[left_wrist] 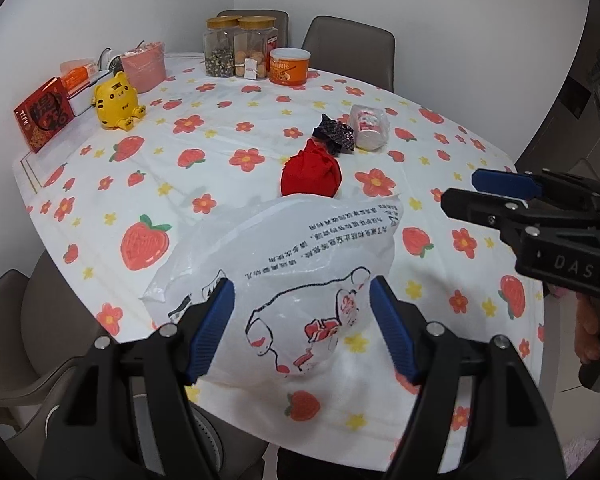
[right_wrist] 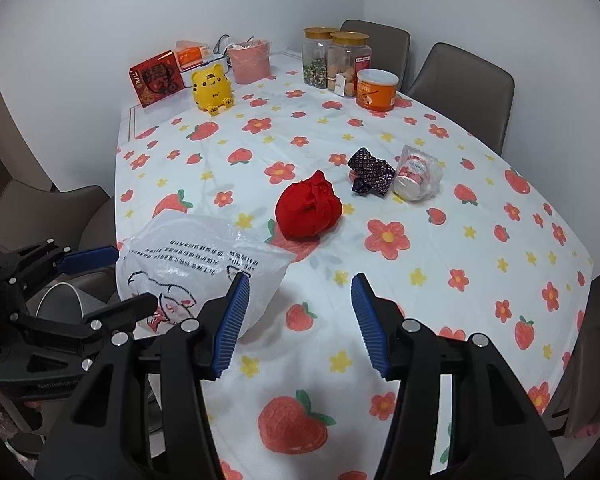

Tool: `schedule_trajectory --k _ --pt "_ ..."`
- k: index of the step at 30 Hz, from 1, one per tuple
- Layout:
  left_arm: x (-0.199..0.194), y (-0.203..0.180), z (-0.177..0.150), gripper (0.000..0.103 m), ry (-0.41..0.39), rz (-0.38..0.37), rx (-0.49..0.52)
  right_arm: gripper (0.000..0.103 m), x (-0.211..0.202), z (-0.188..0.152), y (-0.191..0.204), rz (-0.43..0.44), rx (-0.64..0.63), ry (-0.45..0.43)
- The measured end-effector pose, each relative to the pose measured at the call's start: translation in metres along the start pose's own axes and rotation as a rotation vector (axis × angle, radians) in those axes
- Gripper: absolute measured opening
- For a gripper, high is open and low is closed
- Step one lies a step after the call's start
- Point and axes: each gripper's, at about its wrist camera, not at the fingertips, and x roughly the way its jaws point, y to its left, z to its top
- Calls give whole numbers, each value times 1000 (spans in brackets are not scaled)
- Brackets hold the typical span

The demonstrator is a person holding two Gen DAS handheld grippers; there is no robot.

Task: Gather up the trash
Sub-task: 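Move both tools back over the table toward the white plastic bag, then grasp the white plastic bag with the left tool while the right tool grasps the red pouch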

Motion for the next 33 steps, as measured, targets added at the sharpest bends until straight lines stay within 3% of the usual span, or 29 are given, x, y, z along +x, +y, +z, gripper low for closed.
schedule_trajectory --k 6,11,15,20,33 --pt "35 8 9 70 46 -24 37 51 34 18 -5 -19 49 19" --pt "52 20 19 70 35 -26 23 51 59 32 -8 -32 69 39" --pt "64 30 27 63 32 -16 31 51 76 43 -8 -37 68 50" --pt "70 34 36 46 18 3 60 51 99 55 -10 -43 67 70" --pt "82 75 55 35 26 14 -21 51 160 66 -17 -43 92 150"
